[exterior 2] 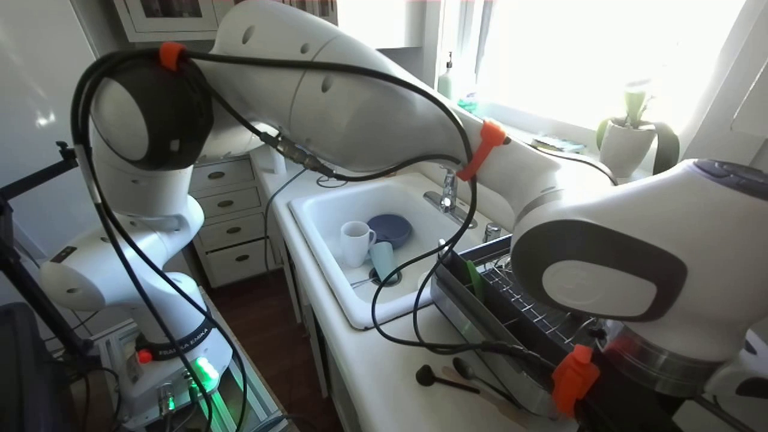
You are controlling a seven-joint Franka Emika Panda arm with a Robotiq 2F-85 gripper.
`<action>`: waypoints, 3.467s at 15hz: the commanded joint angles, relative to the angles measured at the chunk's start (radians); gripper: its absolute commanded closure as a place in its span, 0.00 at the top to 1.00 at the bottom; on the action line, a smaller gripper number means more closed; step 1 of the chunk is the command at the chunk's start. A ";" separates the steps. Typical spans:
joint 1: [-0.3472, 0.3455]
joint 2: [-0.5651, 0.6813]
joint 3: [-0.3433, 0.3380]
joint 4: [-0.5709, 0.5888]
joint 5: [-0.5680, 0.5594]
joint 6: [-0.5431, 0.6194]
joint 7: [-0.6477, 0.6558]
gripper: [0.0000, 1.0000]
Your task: Put the two stacked cups on the right inside the white mug in the sink.
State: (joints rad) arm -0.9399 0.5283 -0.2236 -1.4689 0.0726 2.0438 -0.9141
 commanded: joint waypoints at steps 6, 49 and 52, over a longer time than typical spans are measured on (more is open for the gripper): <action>-0.018 -0.056 0.003 -0.030 0.005 -0.036 0.023 0.05; 0.793 -0.948 0.076 -0.782 -0.106 -0.326 0.639 0.07; 0.806 -0.938 0.074 -0.772 -0.107 -0.321 0.600 0.03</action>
State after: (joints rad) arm -0.1702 -0.4191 -0.1275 -2.2532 -0.0248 1.7207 -0.2830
